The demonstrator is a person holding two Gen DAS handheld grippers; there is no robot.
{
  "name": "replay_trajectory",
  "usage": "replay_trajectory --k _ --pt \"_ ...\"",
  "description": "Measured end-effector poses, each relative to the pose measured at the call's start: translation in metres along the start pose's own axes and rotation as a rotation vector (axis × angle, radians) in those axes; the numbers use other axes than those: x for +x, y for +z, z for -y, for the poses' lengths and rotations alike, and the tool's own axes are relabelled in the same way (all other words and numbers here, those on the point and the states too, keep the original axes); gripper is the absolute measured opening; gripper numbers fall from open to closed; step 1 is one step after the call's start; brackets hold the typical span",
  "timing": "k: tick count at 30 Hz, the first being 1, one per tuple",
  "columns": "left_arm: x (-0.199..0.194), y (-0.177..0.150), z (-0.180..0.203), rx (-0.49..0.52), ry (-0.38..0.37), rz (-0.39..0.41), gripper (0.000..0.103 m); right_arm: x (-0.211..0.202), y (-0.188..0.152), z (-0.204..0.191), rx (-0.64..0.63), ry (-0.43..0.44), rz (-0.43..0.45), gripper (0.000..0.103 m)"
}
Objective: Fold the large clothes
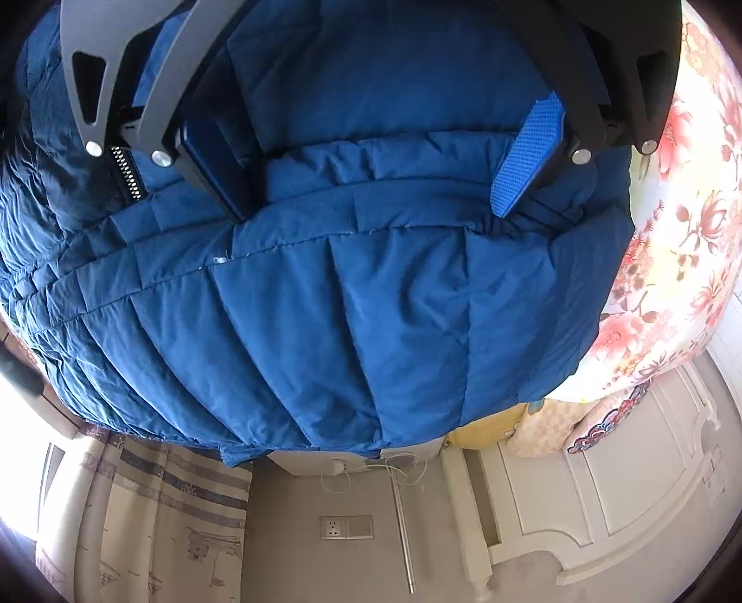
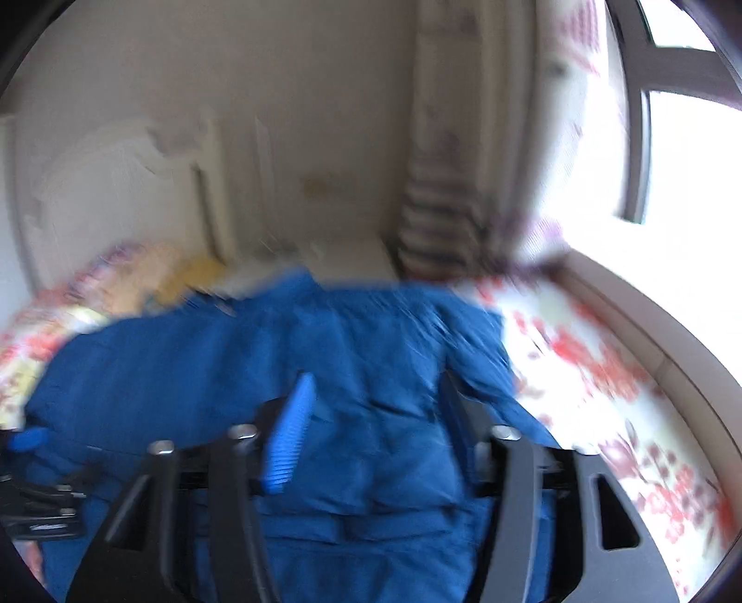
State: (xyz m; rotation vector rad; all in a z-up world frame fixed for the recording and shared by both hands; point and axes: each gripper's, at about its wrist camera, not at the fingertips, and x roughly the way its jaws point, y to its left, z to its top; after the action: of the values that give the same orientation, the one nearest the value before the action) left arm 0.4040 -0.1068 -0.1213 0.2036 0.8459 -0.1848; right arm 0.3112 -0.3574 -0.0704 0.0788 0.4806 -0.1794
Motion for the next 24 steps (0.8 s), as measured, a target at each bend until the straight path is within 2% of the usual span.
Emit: replay_trajectory --k 1,2,5,8,12,15,17,19,21,23,24 --pt "0.0 0.0 0.0 0.002 0.003 0.0 0.101 -0.001 -0.001 -0.008 -0.035 0.01 0.004 0.086" --pt "0.0 0.0 0.001 0.003 0.004 0.0 0.101 0.002 -0.002 -0.015 -0.071 0.006 -0.009 0.087" --pt "0.0 0.0 0.0 0.0 0.0 -0.001 0.101 0.03 -0.005 -0.037 -0.185 -0.037 -0.16 0.087" --pt "0.0 0.001 -0.001 -0.001 -0.002 -0.004 0.101 0.05 -0.005 -0.031 -0.152 -0.011 -0.263 0.088" --pt "0.001 0.001 0.0 0.004 0.003 -0.007 0.101 0.054 -0.007 -0.019 -0.09 0.027 -0.287 0.091" --pt "0.002 0.002 0.0 0.008 0.008 -0.009 0.101 0.055 -0.008 -0.028 -0.131 -0.005 -0.299 0.091" --pt "0.0 0.001 0.0 0.012 0.009 -0.013 0.101 0.05 -0.008 -0.03 -0.146 -0.007 -0.309 0.091" --pt "-0.008 -0.003 -0.002 0.009 0.023 -0.046 0.101 0.026 -0.007 -0.025 -0.095 0.025 -0.317 0.091" --pt "-0.034 -0.014 -0.011 -0.048 -0.031 -0.034 0.101 0.0 -0.012 -0.02 -0.06 0.102 -0.31 0.091" --pt "-0.056 -0.03 -0.019 -0.08 -0.09 -0.026 0.101 -0.027 -0.023 -0.022 -0.113 0.117 -0.318 0.091" --pt "-0.06 -0.038 -0.021 -0.079 -0.098 -0.047 0.101 -0.032 -0.029 -0.022 -0.137 0.117 -0.337 0.091"
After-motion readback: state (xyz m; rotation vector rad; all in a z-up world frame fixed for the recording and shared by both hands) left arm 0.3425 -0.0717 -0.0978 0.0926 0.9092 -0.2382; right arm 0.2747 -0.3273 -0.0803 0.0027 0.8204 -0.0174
